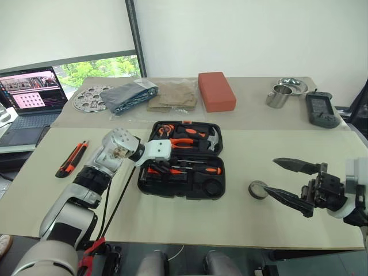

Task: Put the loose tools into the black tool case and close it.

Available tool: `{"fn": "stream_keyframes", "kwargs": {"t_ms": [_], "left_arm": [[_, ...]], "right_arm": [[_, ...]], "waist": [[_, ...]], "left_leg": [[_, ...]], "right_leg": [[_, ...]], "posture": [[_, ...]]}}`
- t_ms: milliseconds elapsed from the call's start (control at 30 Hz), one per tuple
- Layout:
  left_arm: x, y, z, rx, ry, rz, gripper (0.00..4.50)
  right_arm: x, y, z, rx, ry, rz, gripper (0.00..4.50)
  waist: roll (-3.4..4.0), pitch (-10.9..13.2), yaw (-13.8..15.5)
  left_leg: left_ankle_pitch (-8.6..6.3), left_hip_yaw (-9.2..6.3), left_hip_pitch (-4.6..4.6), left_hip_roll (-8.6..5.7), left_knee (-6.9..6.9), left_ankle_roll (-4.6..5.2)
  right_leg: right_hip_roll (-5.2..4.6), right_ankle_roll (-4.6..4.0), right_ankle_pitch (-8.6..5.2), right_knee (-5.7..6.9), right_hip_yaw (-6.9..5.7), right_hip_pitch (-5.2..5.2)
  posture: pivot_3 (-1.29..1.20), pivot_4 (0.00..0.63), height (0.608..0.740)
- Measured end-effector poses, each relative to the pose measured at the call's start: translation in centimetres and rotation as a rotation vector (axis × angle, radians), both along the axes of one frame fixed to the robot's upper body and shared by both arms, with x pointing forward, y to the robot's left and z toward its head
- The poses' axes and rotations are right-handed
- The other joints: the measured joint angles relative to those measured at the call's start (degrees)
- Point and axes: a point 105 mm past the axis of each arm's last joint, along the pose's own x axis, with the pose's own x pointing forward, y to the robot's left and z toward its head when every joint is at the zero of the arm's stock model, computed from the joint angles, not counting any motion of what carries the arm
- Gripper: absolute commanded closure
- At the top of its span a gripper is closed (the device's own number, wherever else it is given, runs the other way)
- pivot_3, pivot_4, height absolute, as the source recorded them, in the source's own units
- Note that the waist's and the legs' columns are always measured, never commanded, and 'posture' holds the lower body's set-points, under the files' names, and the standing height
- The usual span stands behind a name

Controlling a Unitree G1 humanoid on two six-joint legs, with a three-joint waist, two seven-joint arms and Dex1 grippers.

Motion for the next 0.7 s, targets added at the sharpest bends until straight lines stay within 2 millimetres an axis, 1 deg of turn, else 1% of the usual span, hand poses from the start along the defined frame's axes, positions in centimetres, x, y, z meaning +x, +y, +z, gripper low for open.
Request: {"fn": "stream_keyframes", "kwargs": {"t_ms": [133, 200, 233, 367, 500, 533, 567, 700], "left_arm": [[0.01, 0.05, -0.4, -0.008, 0.01, 0.015, 4.32], [0.04, 0.06, -0.49, -0.01, 0.014, 0.018, 3.32], [0.16, 0.08, -0.46, -0.017, 0.01, 0.028, 3.05], [0.64, 0.23, -0.2, -0.043, -0.003, 0.062, 1.61], [0.3, -0.09, -0.47, -0.065, 0.019, 0.051, 0.58], [0.27, -0.14, -0.55, -0.071, 0.022, 0.054, 0.17], [0.12, -0.46, -0.82, -0.082, 0.03, 0.052, 0.08], [0.11, -0.55, -0.64, -0.099, 0.041, 0.068, 0.08]], "right_arm": [[0.01, 0.0, 0.02, 0.0, -0.001, 0.0, 0.0], [0.01, 0.01, 0.02, 0.0, -0.001, 0.001, 0.0], [0.01, 0.01, 0.03, 0.0, -0.002, 0.001, 0.0], [0.09, -0.03, 0.1, 0.001, -0.005, 0.001, 0.0], [0.15, -0.08, 0.1, 0.003, -0.005, 0.0, 0.0], [0.17, -0.09, 0.11, 0.003, -0.005, 0.0, 0.0], [0.23, -0.04, 0.23, 0.003, -0.011, 0.002, 0.0], [0.32, 0.04, 0.43, 0.002, -0.022, 0.01, 0.0]], "waist": [[0.09, -0.1, 0.0], [0.12, -0.1, 0.0], [0.13, -0.1, 0.0], [0.14, -0.1, -0.2], [0.24, -0.2, 0.1], [0.24, -0.2, 0.2], [0.26, -0.2, 0.3], [0.23, -0.2, 0.3]], "left_leg": [[0.0, -0.01, 0.0, -0.02, 0.0, 0.0], [0.0, -0.02, 0.0, -0.02, 0.0, 0.0], [0.0, -0.02, 0.0, -0.03, 0.0, 0.0], [0.0, -0.03, -0.01, -0.02, -0.02, 0.0], [-0.01, -0.03, -0.04, -0.13, -0.01, 0.01], [-0.01, -0.04, -0.05, -0.17, 0.03, 0.01], [-0.01, -0.05, 0.14, -0.16, 0.14, 0.02], [0.01, -0.07, 0.05, -0.17, 0.27, 0.04]], "right_leg": [[0.0, 0.02, -0.01, 0.0, 0.04, 0.01], [0.0, 0.03, -0.02, 0.0, 0.06, 0.01], [-0.01, 0.03, -0.02, 0.0, 0.07, 0.01], [0.0, 0.07, -0.04, -0.02, 0.11, 0.0], [0.0, 0.2, -0.12, -0.02, 0.41, 0.02], [0.0, 0.24, -0.14, -0.04, 0.45, 0.08], [0.0, 0.28, -0.16, -0.01, 0.51, 0.05], [0.0, 0.4, -0.11, 0.01, 0.66, 0.07]], "posture": [[0.0, 0.15, 0.74], [0.0, 0.15, 0.74], [0.0, 0.15, 0.74], [0.0, 0.15, 0.74], [0.0, 0.15, 0.74], [0.0, 0.15, 0.74], [0.0, 0.15, 0.74], [0.0, 0.15, 0.74]]}}
